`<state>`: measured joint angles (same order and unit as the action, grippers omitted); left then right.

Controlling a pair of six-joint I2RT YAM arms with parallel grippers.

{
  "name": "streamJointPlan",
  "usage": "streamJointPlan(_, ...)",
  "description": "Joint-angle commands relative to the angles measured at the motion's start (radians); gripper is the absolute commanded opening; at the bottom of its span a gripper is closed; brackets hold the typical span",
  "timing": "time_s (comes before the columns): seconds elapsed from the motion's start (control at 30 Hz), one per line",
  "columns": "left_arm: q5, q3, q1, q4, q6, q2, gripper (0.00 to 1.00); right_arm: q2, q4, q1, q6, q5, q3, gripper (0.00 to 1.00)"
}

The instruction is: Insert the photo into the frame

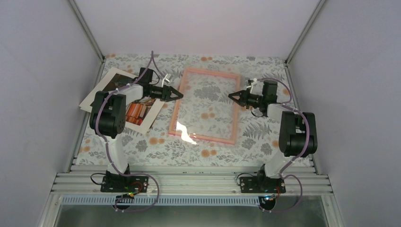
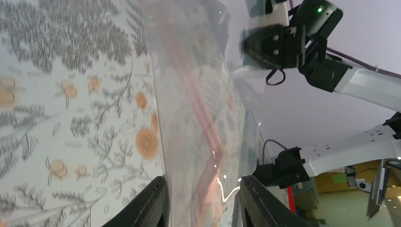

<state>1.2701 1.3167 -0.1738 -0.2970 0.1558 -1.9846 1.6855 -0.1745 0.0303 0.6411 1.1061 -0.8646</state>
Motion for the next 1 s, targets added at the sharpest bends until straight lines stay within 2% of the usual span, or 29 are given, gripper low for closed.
streamJointPlan(0.0,0.031,-0.097,-0.011,0.132,0.092,0.038,0.39,0.025,-0.160,0.014,0.136,0.017,0.026,0.04)
streamJointPlan(0.27,0.032,-0.171,-0.056,0.252,0.173,0.036,0.40,0.039,-0.205,0.028,0.171,0.032,0.030,0.04)
streamJointPlan(0.43,0.027,-0.150,-0.087,0.339,0.239,0.035,0.38,0.042,-0.145,0.028,0.111,0.030,0.025,0.04)
streamJointPlan(0.53,0.000,-0.127,-0.098,0.356,0.249,0.048,0.31,0.042,-0.086,0.028,0.052,0.025,0.013,0.04)
streamJointPlan(0.63,-0.055,-0.100,-0.113,0.344,0.244,0.064,0.17,0.043,0.010,0.029,-0.028,0.001,-0.025,0.05)
streamJointPlan(0.7,-0.091,-0.092,-0.124,0.337,0.260,0.067,0.05,0.048,0.093,0.034,-0.095,-0.039,-0.062,0.24)
streamJointPlan(0.73,-0.115,-0.093,-0.127,0.340,0.276,0.067,0.03,0.052,0.137,0.038,-0.128,-0.056,-0.084,0.31)
streamJointPlan(0.87,-0.174,-0.140,-0.131,0.426,0.378,0.060,0.02,0.054,0.301,0.063,-0.233,-0.136,-0.160,0.72)
streamJointPlan(0.97,-0.201,-0.157,-0.130,0.479,0.427,0.032,0.02,0.030,0.367,0.080,-0.289,-0.200,-0.166,0.99)
